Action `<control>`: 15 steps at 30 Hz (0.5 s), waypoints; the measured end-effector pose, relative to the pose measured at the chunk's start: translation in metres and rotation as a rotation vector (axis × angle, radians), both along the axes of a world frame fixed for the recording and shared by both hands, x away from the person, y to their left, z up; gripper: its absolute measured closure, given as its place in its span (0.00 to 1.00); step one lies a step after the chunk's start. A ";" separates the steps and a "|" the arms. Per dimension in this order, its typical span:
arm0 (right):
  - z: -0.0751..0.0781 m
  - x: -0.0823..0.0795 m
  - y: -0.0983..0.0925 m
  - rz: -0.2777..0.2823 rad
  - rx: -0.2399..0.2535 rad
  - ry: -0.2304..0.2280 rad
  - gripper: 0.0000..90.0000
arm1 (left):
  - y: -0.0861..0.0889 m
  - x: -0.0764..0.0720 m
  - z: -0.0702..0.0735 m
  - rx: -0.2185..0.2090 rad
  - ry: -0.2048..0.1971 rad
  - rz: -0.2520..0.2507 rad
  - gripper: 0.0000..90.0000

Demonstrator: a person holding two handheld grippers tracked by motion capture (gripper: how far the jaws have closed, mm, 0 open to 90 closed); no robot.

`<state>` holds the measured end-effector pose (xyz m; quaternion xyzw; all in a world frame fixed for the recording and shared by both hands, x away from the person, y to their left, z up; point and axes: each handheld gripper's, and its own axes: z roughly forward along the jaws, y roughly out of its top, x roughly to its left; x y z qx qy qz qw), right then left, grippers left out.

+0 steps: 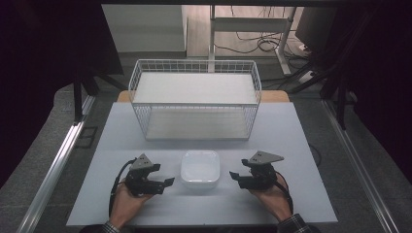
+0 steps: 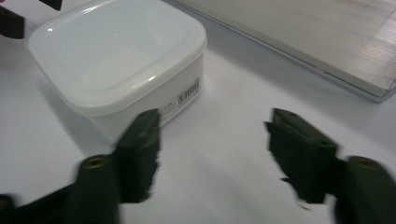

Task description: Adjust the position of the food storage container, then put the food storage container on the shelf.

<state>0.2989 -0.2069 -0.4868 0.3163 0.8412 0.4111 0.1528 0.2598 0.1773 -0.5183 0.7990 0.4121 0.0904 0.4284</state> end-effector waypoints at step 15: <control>-0.009 0.003 -0.001 -0.010 -0.020 0.008 0.00 | 0.001 -0.004 -0.005 0.055 -0.059 -0.023 0.01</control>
